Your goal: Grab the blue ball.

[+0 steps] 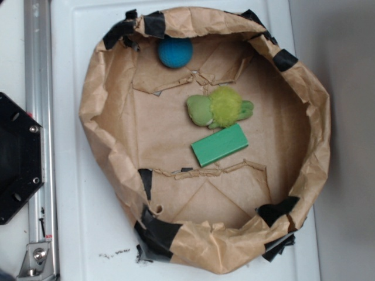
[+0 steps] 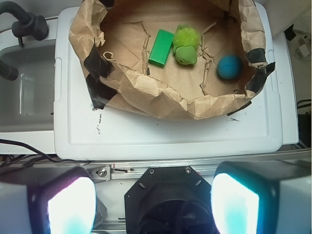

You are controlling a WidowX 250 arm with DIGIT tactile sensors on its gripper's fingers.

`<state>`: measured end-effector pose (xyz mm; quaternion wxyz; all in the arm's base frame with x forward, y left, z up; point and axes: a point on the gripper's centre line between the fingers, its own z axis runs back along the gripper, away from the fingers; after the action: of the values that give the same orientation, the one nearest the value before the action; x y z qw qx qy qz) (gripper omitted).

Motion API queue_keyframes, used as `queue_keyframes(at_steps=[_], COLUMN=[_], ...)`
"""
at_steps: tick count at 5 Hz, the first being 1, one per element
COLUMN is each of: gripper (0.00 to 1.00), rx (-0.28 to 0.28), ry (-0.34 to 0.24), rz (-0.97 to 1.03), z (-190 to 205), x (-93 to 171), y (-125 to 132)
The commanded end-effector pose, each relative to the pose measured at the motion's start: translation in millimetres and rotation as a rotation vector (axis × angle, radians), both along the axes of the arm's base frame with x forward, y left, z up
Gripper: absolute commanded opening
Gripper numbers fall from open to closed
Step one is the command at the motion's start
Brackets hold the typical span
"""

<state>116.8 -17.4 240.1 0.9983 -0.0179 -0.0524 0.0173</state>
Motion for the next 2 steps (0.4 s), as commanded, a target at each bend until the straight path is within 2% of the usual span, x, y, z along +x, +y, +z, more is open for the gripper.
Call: queue_keyframes(at_steps=[1,2], gripper=[1.0,1.0], rx=[0.0,0.083], ry=[0.0,0.034], rz=[0.0,0.078], z=[0,-23], x=[0,41], y=[0,15])
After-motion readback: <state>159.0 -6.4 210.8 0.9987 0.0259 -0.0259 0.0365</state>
